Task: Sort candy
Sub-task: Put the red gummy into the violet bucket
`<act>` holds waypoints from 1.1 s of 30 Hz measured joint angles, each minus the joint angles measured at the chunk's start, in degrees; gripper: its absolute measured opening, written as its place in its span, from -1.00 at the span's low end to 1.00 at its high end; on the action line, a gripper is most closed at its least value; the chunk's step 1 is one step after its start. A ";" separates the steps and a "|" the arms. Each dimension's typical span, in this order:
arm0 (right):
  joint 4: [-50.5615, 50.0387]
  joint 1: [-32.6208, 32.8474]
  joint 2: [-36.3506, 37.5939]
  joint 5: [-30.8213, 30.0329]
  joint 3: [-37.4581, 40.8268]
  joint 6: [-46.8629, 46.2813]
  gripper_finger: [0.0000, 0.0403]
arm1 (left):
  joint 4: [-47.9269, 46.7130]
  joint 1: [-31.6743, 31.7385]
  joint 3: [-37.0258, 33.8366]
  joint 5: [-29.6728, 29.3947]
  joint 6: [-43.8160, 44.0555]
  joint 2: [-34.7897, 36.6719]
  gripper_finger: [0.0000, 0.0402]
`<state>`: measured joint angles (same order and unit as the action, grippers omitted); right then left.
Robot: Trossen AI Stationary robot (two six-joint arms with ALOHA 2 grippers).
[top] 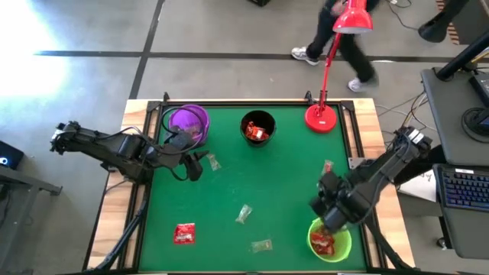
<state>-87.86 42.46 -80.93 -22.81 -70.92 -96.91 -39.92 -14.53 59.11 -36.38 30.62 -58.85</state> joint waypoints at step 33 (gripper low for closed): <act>13.37 -28.82 11.36 5.34 21.74 -14.10 -0.33 | -11.29 0.01 -0.02 -0.99 -14.62 1.44 -0.37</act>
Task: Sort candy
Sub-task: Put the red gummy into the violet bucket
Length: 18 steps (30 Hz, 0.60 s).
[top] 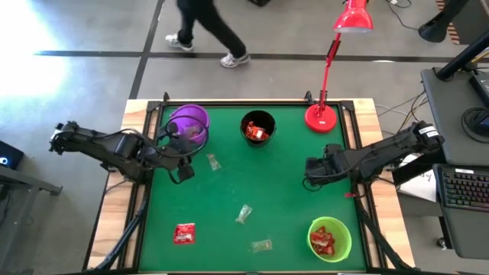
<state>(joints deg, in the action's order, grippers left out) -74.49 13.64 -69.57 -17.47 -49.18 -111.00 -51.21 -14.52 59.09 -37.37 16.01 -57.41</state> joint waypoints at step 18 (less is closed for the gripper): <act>12.01 -10.41 1.50 5.94 10.69 0.60 -0.33 | -0.49 0.28 0.02 -9.87 -2.27 3.04 -0.37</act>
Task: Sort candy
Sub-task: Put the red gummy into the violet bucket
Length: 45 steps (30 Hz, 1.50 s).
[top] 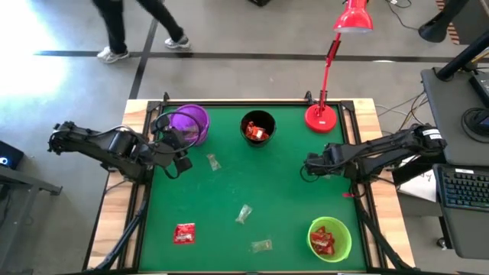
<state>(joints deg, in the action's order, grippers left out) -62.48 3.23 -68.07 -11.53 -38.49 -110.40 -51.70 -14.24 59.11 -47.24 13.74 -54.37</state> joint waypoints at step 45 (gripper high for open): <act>12.11 -1.75 -0.57 -5.24 -6.88 20.93 -0.92 | -0.16 1.07 0.00 2.47 8.51 1.19 -0.37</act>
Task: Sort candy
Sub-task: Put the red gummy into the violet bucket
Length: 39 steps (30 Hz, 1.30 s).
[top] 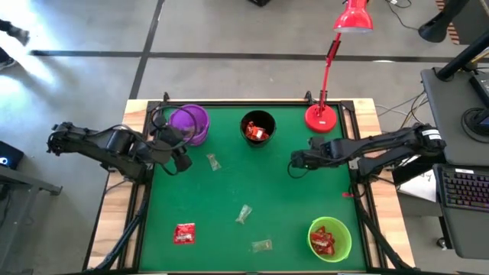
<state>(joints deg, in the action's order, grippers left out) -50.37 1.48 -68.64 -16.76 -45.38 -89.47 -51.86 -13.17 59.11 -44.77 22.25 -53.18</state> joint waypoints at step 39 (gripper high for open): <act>24.03 0.52 -19.07 7.61 -47.16 72.35 -0.94 | 42.92 0.00 0.00 18.92 16.30 -3.42 -0.37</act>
<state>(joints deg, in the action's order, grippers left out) -26.34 2.00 -87.72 -9.15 -92.54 -17.12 -8.94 -13.17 59.11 -25.85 38.54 -56.60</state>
